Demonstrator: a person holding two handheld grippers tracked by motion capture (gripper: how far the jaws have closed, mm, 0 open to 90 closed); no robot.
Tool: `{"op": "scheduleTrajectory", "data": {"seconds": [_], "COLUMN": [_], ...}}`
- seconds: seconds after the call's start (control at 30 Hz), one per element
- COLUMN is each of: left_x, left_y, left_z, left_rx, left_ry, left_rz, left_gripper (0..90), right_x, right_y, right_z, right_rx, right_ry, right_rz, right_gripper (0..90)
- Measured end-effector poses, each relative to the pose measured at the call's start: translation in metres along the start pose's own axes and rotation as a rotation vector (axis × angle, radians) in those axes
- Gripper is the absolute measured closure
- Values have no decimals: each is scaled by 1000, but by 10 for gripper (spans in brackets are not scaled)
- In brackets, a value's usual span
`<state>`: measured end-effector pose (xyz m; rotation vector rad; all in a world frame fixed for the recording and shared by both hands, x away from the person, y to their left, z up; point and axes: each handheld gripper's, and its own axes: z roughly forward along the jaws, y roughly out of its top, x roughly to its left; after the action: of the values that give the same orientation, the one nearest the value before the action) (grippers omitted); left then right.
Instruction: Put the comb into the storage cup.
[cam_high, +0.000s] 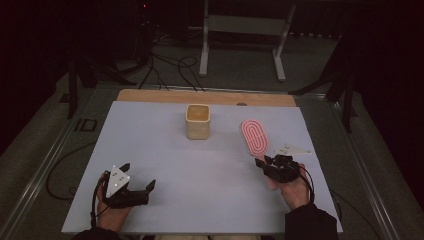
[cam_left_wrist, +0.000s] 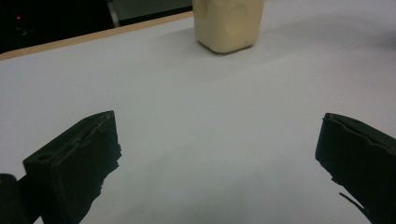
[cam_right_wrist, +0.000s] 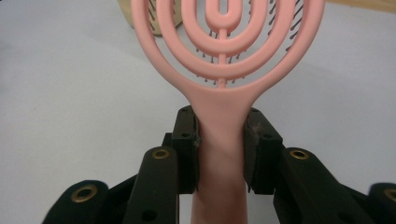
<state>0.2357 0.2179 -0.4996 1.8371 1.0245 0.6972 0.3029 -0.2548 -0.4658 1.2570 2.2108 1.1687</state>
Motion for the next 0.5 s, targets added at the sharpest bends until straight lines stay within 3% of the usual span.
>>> {"op": "scheduleTrajectory", "data": {"seconds": [0.1, 0.37, 0.5], "left_x": [0, 1, -5], "left_y": [0, 6, 16], "left_z": [0, -3, -3], "left_rx": [0, -44, -63], "left_ry": [-1, -12, -25], "left_rz": [-2, -61, -51], "left_gripper": [4, 4, 4], "right_x": [3, 12, 14], "right_y": [0, 4, 6], "right_z": [1, 0, -1], "right_rx": [-14, -66, -88], "right_ry": [15, 28, 36], "right_rz": [-5, -18, -15], "right_gripper": [697, 697, 697]}}
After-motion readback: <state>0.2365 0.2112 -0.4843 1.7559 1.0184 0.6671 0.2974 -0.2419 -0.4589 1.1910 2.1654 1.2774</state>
